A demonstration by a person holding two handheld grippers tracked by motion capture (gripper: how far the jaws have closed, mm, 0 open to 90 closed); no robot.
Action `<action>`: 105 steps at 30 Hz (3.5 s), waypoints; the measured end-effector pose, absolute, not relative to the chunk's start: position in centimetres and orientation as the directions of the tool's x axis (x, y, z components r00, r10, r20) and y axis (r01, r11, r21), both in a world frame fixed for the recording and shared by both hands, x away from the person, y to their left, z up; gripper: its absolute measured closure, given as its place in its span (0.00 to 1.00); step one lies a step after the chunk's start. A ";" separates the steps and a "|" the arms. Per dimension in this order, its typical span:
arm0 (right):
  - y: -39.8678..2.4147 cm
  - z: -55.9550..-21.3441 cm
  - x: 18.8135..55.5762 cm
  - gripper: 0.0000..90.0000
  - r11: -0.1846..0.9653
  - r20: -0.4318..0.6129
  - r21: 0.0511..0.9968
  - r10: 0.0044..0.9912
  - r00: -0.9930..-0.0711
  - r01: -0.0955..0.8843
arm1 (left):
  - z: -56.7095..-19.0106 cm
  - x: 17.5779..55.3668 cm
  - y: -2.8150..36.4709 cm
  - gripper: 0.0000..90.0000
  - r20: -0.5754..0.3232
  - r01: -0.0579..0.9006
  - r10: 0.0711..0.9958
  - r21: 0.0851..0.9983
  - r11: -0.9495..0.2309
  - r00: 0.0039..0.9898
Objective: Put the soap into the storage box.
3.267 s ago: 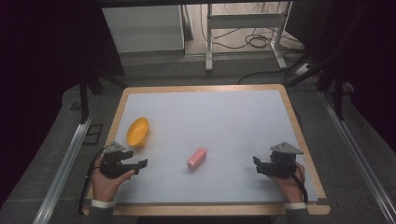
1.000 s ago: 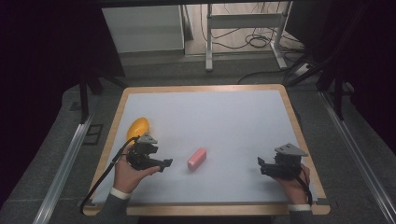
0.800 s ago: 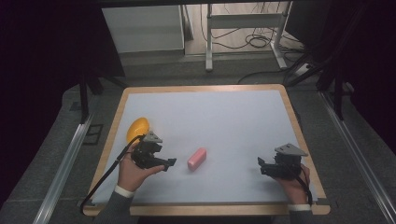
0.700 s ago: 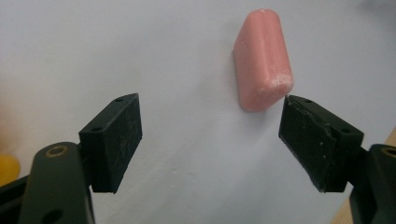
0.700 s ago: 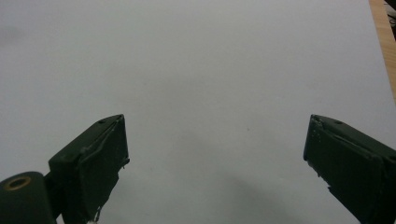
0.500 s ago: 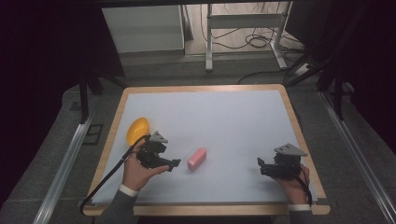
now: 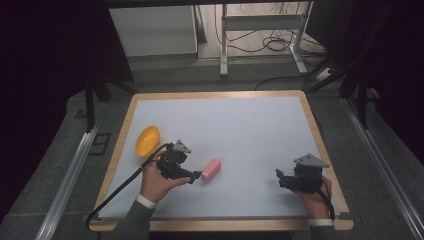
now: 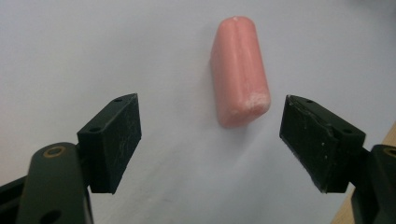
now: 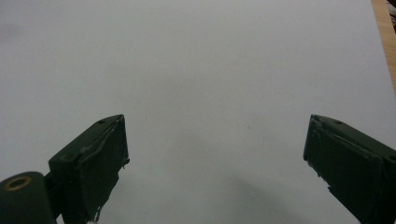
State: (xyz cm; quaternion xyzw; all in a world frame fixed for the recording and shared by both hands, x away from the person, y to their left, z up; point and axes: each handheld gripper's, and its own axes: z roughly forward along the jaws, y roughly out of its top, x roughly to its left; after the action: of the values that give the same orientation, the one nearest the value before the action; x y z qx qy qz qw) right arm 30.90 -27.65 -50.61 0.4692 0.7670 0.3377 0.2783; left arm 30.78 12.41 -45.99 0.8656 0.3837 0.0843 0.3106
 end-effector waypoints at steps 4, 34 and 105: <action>-27.7 -50.6 30.9 0.07 0.333 -0.113 0.778 0.908 -0.404 0.532 | -45.6 30.9 11.1 0.24 -0.078 0.595 0.704 0.606 -0.529 0.706; -28.0 -51.0 31.1 0.07 0.335 -0.112 0.769 0.909 -0.402 0.544 | -48.7 33.8 5.7 0.28 -0.062 0.622 0.695 0.509 -0.595 0.716; -27.5 -51.4 31.1 0.07 0.363 -0.141 0.760 0.902 -0.409 0.539 | -45.8 33.4 13.3 0.67 -0.069 0.621 0.764 0.631 -0.465 0.642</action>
State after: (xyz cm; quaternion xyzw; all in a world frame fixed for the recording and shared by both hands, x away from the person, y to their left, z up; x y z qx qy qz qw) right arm 31.12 -27.49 -51.41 0.4645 0.7756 0.3205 0.2827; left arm 33.36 13.31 -45.76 0.8486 0.4081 0.1122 0.3175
